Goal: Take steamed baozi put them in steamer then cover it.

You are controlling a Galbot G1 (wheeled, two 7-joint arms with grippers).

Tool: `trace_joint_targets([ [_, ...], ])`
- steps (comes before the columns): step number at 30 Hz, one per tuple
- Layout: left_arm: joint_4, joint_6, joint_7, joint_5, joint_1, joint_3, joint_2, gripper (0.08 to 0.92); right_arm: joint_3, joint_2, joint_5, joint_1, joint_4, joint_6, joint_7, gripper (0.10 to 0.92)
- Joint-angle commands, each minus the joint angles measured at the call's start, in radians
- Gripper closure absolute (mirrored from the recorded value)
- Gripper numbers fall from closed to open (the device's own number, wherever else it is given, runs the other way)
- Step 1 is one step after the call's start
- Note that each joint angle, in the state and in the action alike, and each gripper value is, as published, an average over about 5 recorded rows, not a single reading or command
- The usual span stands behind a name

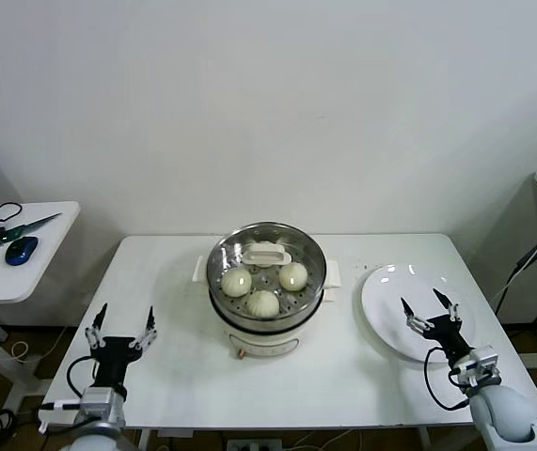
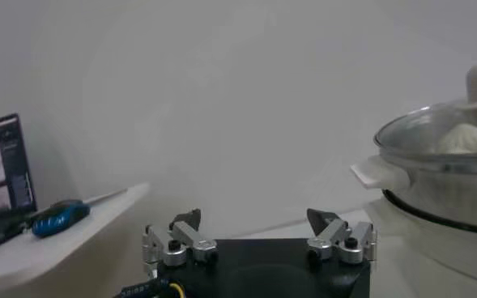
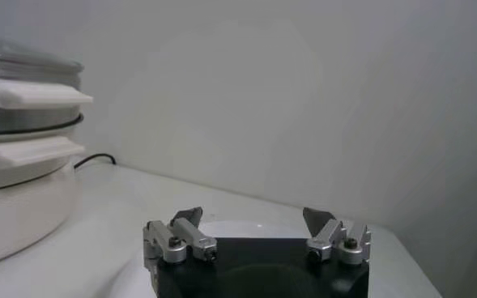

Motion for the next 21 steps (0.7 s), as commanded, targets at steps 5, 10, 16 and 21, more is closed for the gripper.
trace_joint_targets([
  [5, 0.035, -0.114, 0.014, -0.143, 0.05, -0.049, -0.033, 0.177, 0.008, 0.005, 0.021, -0.015, 0.011, 0.005, 0.008, 0.203],
  [10, 0.037, -0.115, 0.016, -0.144, 0.045, -0.051, -0.037, 0.177, 0.009, 0.004, 0.022, -0.012, 0.005, 0.004, 0.01, 0.203],
  [16, 0.033, -0.105, 0.022, -0.14, 0.042, -0.05, -0.041, 0.177, 0.011, 0.008, 0.022, -0.014, 0.001, 0.008, 0.006, 0.203],
  [21, 0.03, -0.101, 0.032, -0.139, 0.042, -0.052, -0.04, 0.177, 0.013, 0.013, 0.023, -0.014, -0.002, 0.011, 0.003, 0.203],
])
